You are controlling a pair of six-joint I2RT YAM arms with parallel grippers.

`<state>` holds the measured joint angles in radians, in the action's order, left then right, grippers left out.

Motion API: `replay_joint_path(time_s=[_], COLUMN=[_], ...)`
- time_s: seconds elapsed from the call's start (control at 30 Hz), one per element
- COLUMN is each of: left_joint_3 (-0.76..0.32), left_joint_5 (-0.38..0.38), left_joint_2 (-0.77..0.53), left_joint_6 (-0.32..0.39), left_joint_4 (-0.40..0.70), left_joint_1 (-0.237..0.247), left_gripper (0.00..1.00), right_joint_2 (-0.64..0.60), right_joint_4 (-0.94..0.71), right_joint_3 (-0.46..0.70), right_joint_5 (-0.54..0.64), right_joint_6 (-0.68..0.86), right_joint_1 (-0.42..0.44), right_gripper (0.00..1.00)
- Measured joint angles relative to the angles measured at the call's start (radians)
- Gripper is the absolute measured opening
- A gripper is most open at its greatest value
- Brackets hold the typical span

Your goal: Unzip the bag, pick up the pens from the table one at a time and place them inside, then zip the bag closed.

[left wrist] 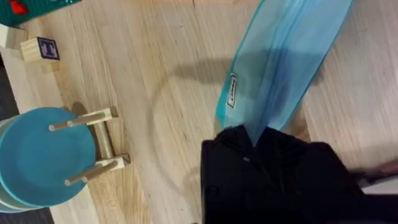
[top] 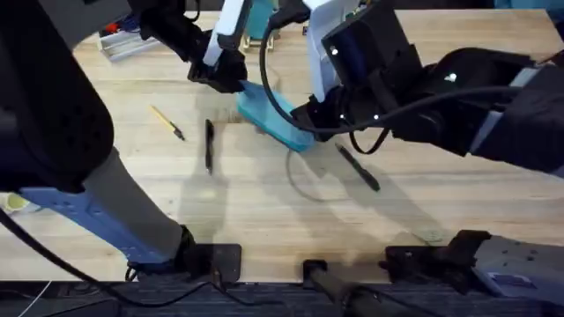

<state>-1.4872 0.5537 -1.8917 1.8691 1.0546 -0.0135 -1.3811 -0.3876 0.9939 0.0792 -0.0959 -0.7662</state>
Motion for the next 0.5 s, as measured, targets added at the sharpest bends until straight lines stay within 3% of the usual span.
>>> replay_joint_path(time_s=[0.5], left_joint_3=[0.0], left_joint_5=[0.004], left_joint_2=[0.0], left_joint_6=[0.0], left_joint_4=[0.0], left_joint_1=[0.0], left_gripper=[0.042], right_joint_2=[-0.042], right_joint_4=[0.097], right_joint_3=[0.0], right_joint_5=[-0.001], right_joint_6=[0.0], right_joint_1=[0.0], right_gripper=[0.031])
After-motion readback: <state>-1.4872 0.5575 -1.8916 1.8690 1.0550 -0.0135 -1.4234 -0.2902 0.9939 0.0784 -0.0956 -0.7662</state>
